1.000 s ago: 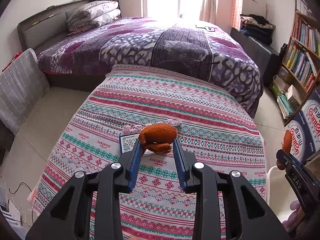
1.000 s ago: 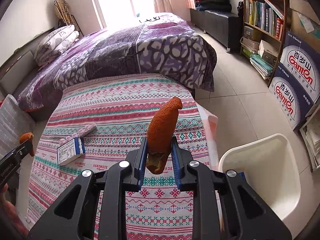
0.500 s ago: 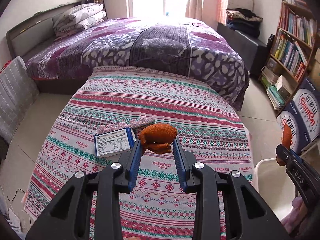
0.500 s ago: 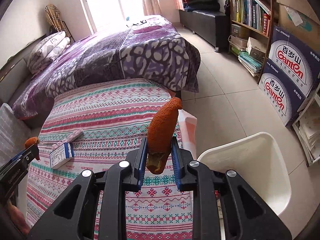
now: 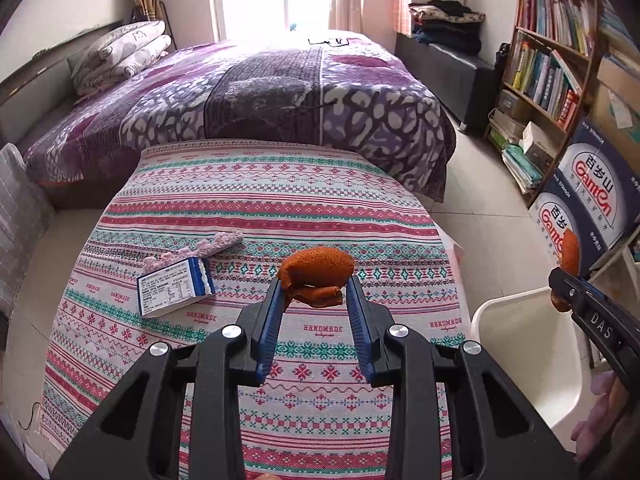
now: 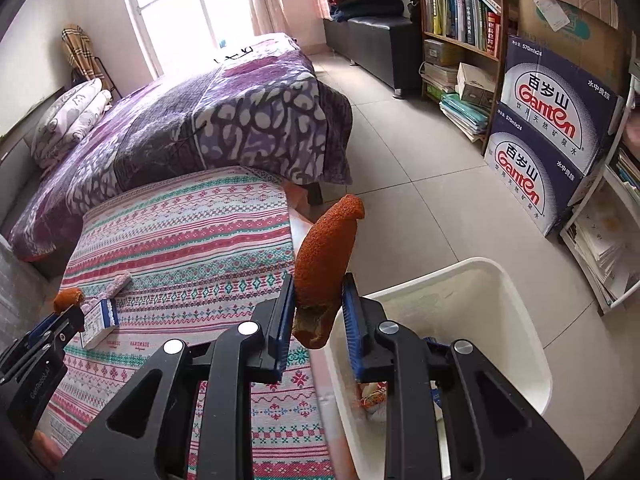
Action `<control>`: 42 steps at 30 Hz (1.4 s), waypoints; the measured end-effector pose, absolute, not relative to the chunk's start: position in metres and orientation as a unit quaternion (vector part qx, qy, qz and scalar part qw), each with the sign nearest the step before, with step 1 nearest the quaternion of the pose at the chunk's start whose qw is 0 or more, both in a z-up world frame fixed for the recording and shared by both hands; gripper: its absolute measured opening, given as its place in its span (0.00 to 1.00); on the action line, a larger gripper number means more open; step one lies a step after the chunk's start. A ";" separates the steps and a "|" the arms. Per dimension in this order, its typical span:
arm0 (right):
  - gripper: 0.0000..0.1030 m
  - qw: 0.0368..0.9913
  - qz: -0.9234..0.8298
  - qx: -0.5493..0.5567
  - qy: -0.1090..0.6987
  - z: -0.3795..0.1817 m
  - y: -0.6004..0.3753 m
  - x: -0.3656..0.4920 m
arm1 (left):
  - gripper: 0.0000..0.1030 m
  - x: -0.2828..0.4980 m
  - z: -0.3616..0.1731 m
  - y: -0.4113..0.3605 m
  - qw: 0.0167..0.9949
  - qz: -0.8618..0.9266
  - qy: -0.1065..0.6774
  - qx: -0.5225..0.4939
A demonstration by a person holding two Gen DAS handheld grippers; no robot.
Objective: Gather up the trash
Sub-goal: 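Lift both orange pieces and carry them toward the white bin, then open the right gripper over the bin while the left lowers its orange piece and opens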
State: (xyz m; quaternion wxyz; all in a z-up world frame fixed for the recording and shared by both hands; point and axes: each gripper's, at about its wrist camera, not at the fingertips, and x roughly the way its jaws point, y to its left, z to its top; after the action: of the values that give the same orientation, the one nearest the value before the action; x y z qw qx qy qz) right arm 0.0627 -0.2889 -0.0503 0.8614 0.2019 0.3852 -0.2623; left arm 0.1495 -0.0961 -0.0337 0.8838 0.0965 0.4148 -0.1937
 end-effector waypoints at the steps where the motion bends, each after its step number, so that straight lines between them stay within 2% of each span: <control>1: 0.22 0.859 -0.267 0.204 0.387 -0.051 -0.293 0.060 | 0.32 0.148 -0.034 -0.100 0.883 -0.198 0.415 0.099; 18: 0.25 0.805 -0.345 0.248 0.415 -0.069 -0.355 0.012 | 0.32 0.104 -0.051 -0.177 0.861 -0.274 0.403 0.144; 20: 0.39 0.803 -0.361 0.241 0.408 -0.067 -0.358 0.007 | 0.32 0.099 -0.052 -0.184 0.858 -0.282 0.403 0.148; 26: 0.66 0.793 -0.394 0.256 0.388 -0.062 -0.379 -0.014 | 0.33 0.089 -0.057 -0.204 0.845 -0.305 0.412 0.150; 32: 0.69 0.780 -0.406 0.280 0.386 -0.063 -0.398 -0.031 | 0.33 0.077 -0.063 -0.223 0.830 -0.330 0.424 0.149; 40: 0.71 0.772 -0.422 0.297 0.372 -0.060 -0.411 -0.048 | 0.33 0.067 -0.074 -0.243 0.775 -0.396 0.479 0.111; 41: 0.72 0.771 -0.423 0.300 0.370 -0.060 -0.413 -0.049 | 0.34 0.065 -0.076 -0.246 0.767 -0.407 0.484 0.107; 42: 0.72 0.770 -0.423 0.303 0.368 -0.060 -0.414 -0.051 | 0.39 0.063 -0.076 -0.248 0.761 -0.414 0.487 0.106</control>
State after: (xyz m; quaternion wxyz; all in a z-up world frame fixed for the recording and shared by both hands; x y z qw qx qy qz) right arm -0.0511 -0.4145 -0.0599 0.7701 0.3033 0.3683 -0.4235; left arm 0.0626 -0.2484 -0.0761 0.7613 0.1056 0.4874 -0.4144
